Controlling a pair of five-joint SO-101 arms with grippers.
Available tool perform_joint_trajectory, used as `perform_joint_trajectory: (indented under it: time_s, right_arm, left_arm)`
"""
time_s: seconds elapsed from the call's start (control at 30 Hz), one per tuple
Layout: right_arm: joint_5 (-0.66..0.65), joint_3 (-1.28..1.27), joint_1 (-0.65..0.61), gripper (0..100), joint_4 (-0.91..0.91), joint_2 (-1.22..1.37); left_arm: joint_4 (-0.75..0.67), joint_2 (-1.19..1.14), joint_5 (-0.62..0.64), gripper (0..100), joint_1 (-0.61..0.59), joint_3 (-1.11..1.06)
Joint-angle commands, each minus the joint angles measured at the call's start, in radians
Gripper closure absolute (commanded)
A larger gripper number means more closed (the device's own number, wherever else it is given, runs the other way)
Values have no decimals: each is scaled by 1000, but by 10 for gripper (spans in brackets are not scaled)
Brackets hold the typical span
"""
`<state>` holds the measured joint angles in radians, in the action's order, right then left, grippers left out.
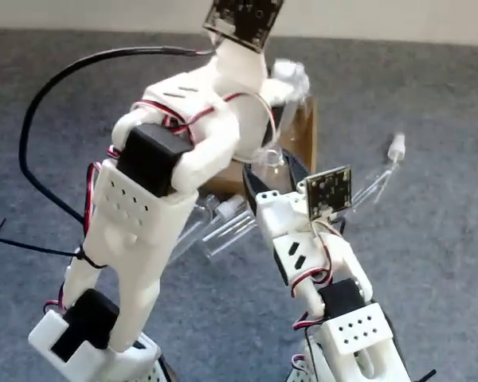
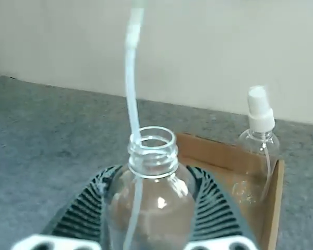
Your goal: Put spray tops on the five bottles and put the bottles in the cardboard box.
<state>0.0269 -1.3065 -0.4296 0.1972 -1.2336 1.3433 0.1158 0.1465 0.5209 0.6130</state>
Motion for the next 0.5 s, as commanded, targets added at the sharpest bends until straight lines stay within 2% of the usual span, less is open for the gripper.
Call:
perform_joint_trajectory:
  time_s: [0.0, 0.37, 0.47]
  right_arm:
    - [21, 79, 16, 995, 21, -13]
    - [21, 87, 21, 995, 28, -18]
    - [21, 87, 21, 995, 28, -18]
  left_arm:
    - [69, 5, -5, 995, -15, -21]
    - [-115, 67, -8, 991, -28, -395]
    - [-158, 139, -8, 915, -35, -495]
